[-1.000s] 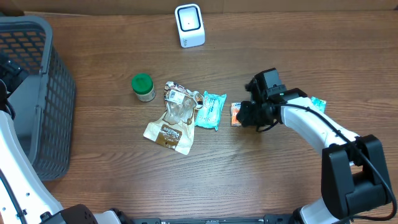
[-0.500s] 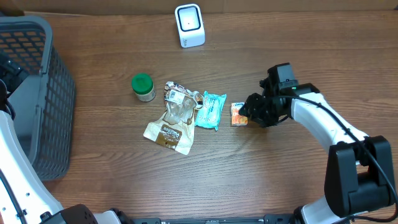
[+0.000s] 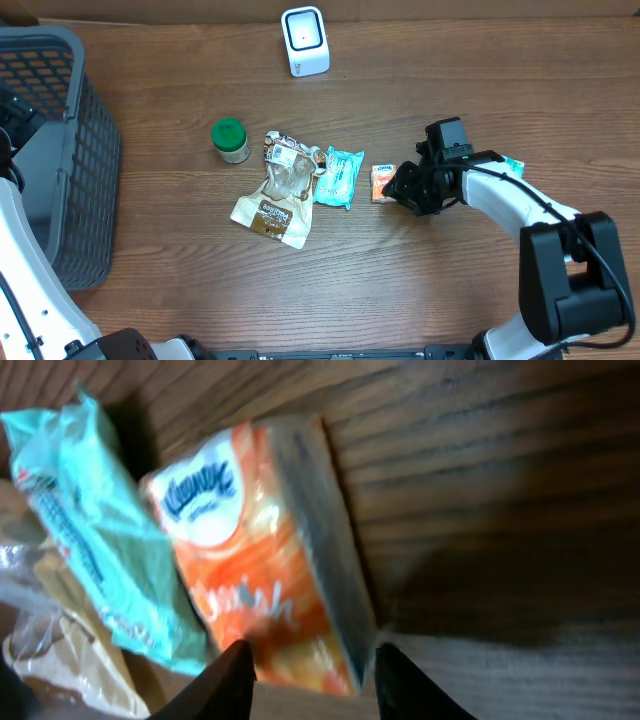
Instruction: Scan the item barcode
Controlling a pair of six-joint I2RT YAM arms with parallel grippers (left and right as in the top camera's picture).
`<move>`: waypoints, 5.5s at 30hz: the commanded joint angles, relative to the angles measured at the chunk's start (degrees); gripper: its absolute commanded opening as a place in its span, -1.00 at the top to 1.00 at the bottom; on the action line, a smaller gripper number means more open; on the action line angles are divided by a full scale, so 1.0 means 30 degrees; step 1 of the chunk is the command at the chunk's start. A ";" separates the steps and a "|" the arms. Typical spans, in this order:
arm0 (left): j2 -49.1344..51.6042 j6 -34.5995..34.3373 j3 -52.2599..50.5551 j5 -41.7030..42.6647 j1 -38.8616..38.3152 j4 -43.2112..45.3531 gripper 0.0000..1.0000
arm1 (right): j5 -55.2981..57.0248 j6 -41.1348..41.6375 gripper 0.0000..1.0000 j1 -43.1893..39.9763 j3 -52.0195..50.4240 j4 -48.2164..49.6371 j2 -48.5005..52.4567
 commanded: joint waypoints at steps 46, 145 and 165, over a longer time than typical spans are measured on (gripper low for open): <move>0.0080 -0.0401 0.0372 0.0073 0.0080 0.0066 -0.99 | -2.0560 0.4109 0.92 -0.0022 0.2659 1.0287 -0.1909; 0.0087 -0.0401 0.0372 0.0073 0.0080 0.0007 -0.99 | 0.8553 -1.1336 0.92 0.7184 2.4640 -0.4299 0.7249; 0.0087 -0.0401 0.0372 0.0073 0.0080 0.0007 -0.99 | 0.8881 -0.1341 0.92 -0.1756 2.0254 -2.0983 0.3650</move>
